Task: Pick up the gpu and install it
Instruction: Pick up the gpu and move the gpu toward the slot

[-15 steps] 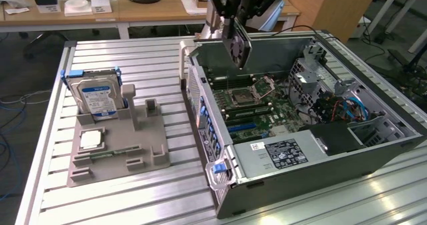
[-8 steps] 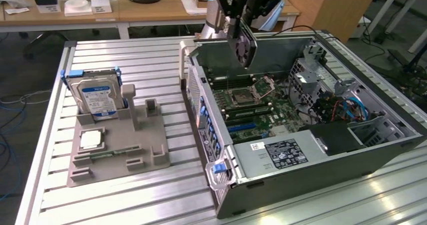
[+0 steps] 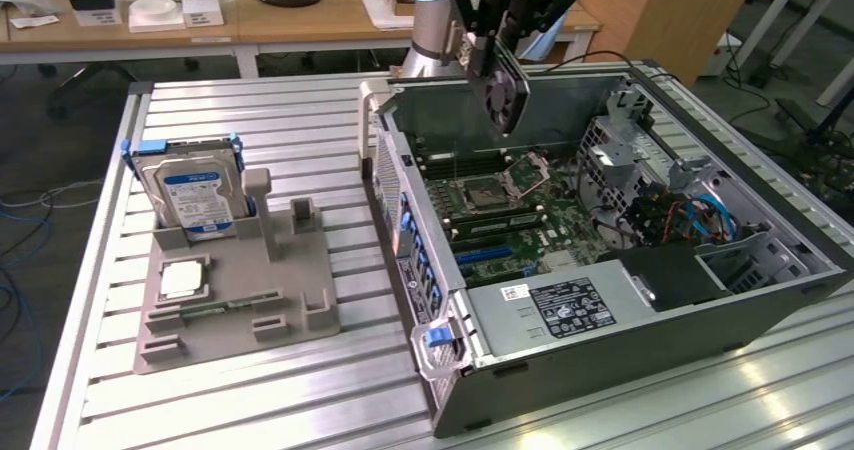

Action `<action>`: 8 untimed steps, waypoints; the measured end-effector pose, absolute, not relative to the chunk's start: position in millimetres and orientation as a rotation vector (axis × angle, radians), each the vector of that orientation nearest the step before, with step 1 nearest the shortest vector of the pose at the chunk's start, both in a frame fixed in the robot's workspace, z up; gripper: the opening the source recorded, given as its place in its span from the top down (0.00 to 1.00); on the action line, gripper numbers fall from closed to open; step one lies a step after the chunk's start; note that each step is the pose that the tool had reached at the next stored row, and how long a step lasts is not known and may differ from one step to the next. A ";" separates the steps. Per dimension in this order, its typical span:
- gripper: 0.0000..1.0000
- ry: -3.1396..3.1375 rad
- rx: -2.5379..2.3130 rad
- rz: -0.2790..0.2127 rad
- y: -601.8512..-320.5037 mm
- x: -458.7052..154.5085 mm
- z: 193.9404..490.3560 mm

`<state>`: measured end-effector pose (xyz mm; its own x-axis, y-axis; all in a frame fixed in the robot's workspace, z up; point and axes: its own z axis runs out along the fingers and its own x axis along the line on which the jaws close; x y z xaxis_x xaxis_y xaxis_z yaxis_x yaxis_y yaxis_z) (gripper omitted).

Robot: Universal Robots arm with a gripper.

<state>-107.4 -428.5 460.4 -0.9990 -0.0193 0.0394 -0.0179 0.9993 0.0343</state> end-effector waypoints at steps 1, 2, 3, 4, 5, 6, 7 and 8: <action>0.73 -3.101 0.029 -0.053 -428.5 -105.4 460.3; 0.73 -3.101 0.029 -0.053 -428.5 -103.7 460.3; 0.73 -3.101 0.029 -0.053 -428.5 -102.1 460.3; 0.73 -3.101 0.029 -0.053 -428.5 -100.1 460.3; 0.73 -3.101 0.029 -0.053 -428.5 -97.9 460.3; 0.73 -3.101 0.029 -0.053 -428.5 -95.4 460.2; 0.73 -3.101 0.029 -0.053 -428.5 -93.3 460.2; 0.73 -3.101 0.029 -0.053 -428.5 -91.1 460.1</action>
